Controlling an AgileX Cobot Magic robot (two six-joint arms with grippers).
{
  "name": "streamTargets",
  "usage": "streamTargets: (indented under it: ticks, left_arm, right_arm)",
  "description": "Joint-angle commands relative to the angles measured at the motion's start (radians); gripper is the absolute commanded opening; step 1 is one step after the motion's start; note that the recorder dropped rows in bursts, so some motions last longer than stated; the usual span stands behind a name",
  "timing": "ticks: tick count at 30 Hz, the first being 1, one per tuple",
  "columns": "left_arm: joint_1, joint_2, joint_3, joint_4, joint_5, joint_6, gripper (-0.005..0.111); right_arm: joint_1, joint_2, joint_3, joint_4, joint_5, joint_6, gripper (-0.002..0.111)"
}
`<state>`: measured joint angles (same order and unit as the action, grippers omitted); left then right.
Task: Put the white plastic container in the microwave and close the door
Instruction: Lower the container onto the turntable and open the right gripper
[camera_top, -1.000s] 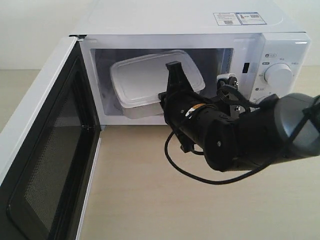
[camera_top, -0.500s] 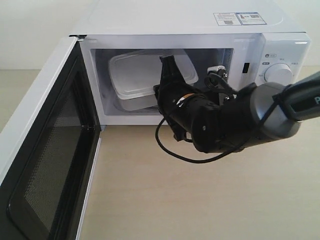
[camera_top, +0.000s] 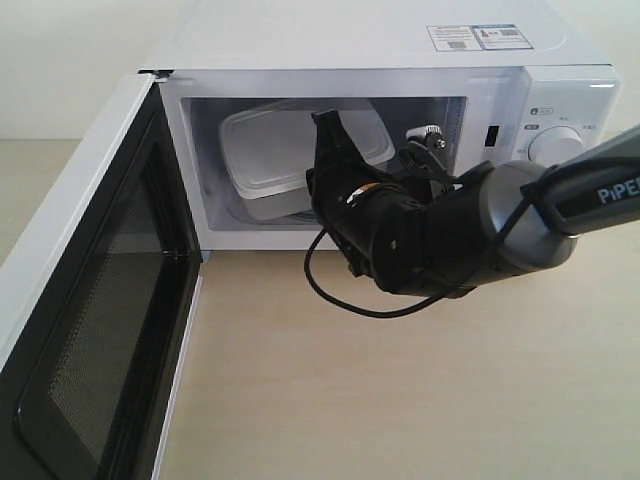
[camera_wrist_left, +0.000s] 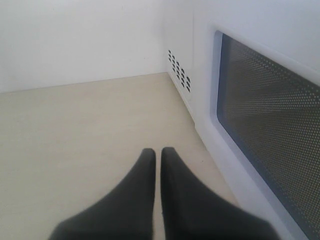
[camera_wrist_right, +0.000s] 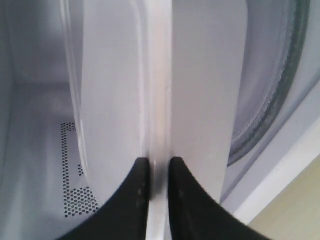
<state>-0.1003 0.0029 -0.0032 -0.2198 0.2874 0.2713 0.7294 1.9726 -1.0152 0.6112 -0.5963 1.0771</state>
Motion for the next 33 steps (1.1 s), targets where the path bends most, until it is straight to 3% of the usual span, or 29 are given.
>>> streamTargets:
  ticks: [1,6,8,21,30,33]
  left_arm:
    - [-0.001,-0.003,0.003,-0.004,0.004,-0.010,0.004]
    - [-0.001,-0.003,0.003,-0.004,0.004,-0.010,0.004]
    - [-0.001,-0.003,0.003,-0.004,0.004,-0.010,0.004]
    - [-0.001,-0.003,0.003,-0.004,0.004,-0.010,0.004]
    - [-0.001,-0.003,0.003,-0.004,0.004,-0.010,0.004]
    - [-0.001,-0.003,0.003,-0.004,0.004,-0.010,0.004]
  right_arm:
    - [-0.004,-0.004,-0.009,0.021,-0.020,-0.015,0.007]
    - [-0.004,-0.004,-0.009,0.024,-0.020,-0.015,0.033]
    - [-0.004,-0.004,-0.009,0.024,-0.020,-0.015,0.038]
    - [-0.001,-0.075,-0.009,-0.020,0.184,-0.045,0.038]
    - [-0.001,-0.204,-0.009,-0.098,0.393,-0.395,0.037]
    - [-0.001,-0.220,-0.009,-0.098,0.485,-0.585,0.028]
